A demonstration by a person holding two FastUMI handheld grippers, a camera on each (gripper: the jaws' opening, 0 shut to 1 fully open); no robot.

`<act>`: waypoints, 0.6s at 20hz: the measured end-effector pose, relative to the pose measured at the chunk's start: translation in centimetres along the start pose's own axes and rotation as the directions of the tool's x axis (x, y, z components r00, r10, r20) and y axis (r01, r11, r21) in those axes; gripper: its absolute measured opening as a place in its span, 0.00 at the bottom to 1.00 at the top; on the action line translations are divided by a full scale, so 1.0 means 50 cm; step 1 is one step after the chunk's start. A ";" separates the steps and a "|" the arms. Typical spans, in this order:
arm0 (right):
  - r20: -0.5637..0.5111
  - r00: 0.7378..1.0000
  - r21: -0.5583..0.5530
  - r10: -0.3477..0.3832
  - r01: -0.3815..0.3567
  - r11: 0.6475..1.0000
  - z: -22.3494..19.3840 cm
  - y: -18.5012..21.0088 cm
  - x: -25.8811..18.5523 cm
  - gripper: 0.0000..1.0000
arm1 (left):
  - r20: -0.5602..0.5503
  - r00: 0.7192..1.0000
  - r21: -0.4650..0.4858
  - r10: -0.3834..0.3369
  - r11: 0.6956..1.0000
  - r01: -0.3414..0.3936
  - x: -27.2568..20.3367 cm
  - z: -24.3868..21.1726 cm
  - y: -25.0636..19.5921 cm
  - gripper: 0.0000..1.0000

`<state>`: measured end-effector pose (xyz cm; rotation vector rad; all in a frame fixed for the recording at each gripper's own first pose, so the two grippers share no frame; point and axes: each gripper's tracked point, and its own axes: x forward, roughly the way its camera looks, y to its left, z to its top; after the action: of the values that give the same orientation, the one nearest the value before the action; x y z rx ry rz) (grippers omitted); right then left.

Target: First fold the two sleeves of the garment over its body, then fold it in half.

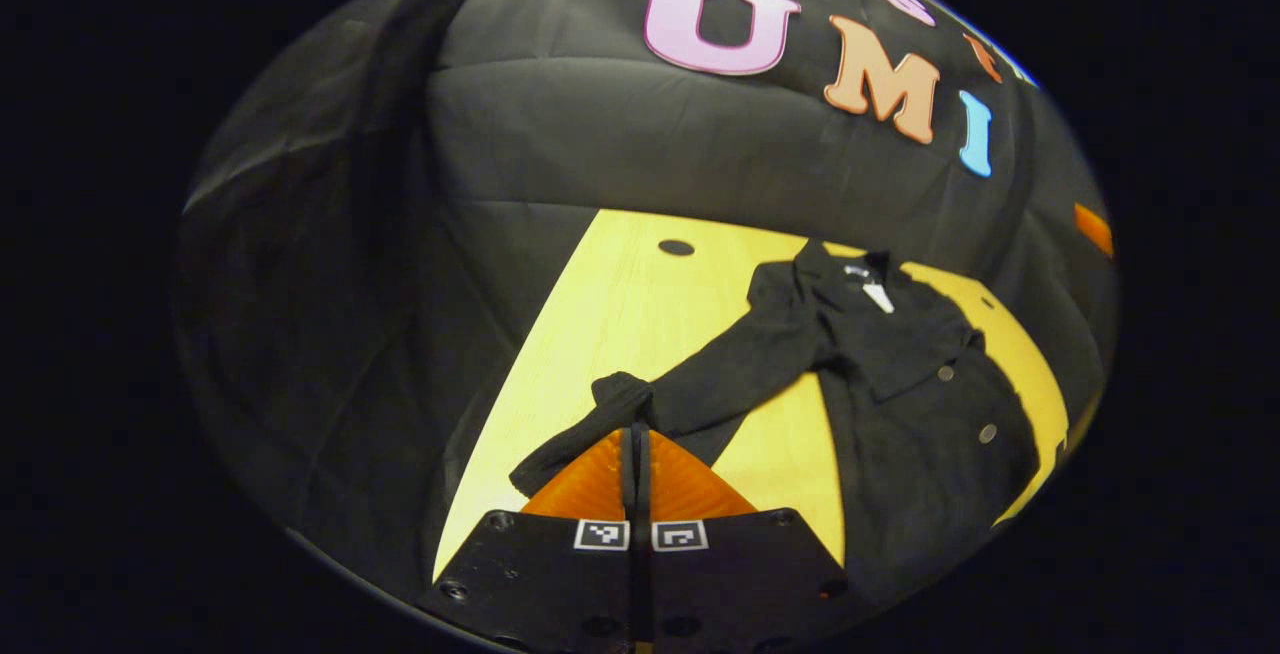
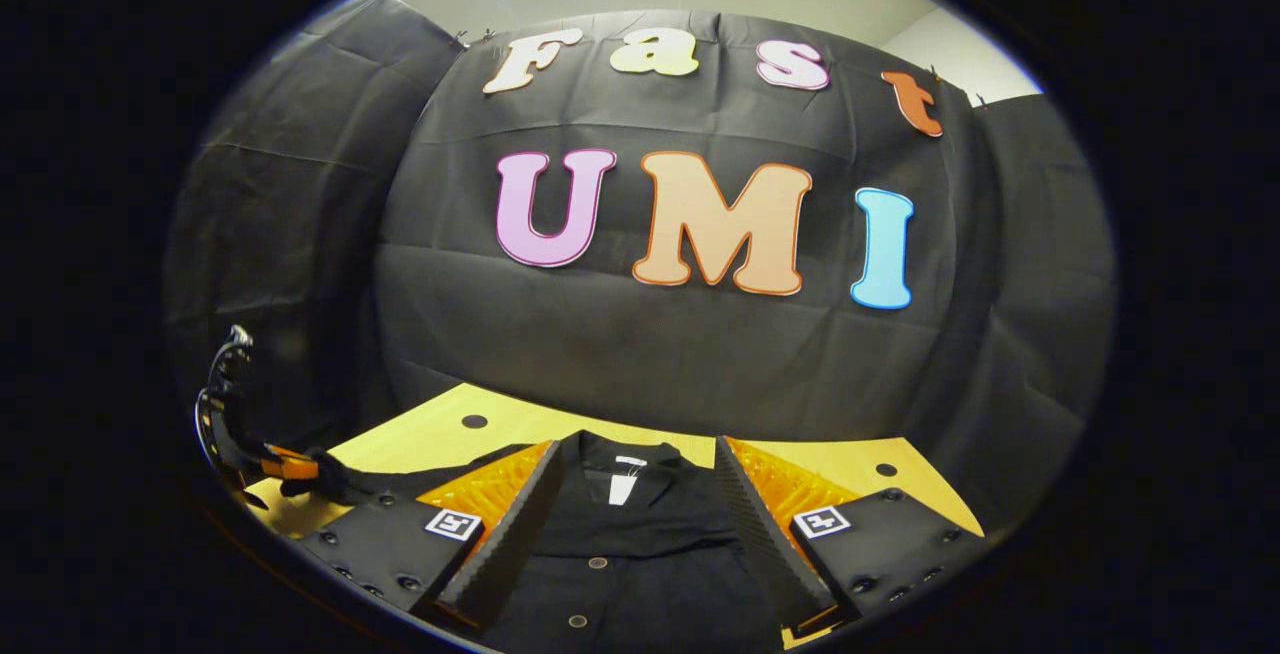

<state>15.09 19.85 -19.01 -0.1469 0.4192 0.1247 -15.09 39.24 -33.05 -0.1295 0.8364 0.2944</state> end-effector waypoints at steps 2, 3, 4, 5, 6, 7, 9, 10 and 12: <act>0.003 1.000 0.012 -0.001 0.001 1.000 -0.002 -0.019 -0.007 0.99 | 0.054 0.998 0.014 -0.036 0.999 0.035 -0.004 0.064 -0.040 0.00; -0.001 1.000 0.018 0.003 -0.003 1.000 -0.006 -0.027 -0.009 0.97 | 0.090 0.994 0.025 -0.063 0.998 0.061 -0.002 0.098 -0.065 0.00; -0.001 1.000 0.018 0.001 -0.001 1.000 -0.010 -0.040 -0.013 0.97 | 0.122 0.989 0.037 -0.089 0.996 0.085 -0.001 0.133 -0.096 0.00; 0.001 1.000 0.020 -0.004 0.004 1.000 -0.012 -0.053 -0.018 0.95 | 0.140 0.983 0.054 -0.115 0.993 0.108 -0.001 0.162 -0.123 0.00; 0.001 1.000 0.027 -0.004 0.004 1.000 -0.015 -0.065 -0.024 0.97 | 0.157 0.979 0.074 -0.130 0.990 0.119 0.004 0.187 -0.149 0.00; 0.001 1.000 0.037 -0.008 0.007 0.999 -0.017 -0.081 -0.028 0.95 | 0.167 0.974 0.097 -0.155 0.985 0.140 0.006 0.214 -0.178 0.00; 0.000 1.000 0.059 -0.020 0.020 0.998 -0.025 -0.113 -0.036 0.99 | 0.182 0.959 0.145 -0.217 0.971 0.192 0.026 0.252 -0.252 0.00; 0.002 1.000 0.065 -0.028 0.028 0.997 -0.027 -0.132 -0.042 0.99 | 0.176 0.953 0.174 -0.245 0.961 0.215 0.039 0.264 -0.290 0.00; -0.001 0.999 0.063 -0.049 0.049 0.997 -0.038 -0.171 -0.054 0.99 | 0.174 0.938 0.220 -0.299 0.941 0.259 0.051 0.294 -0.372 0.00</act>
<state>13.17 10.90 -18.63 -0.0947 0.4187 0.0633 2.70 25.42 -25.24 -0.0338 0.6267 -0.0438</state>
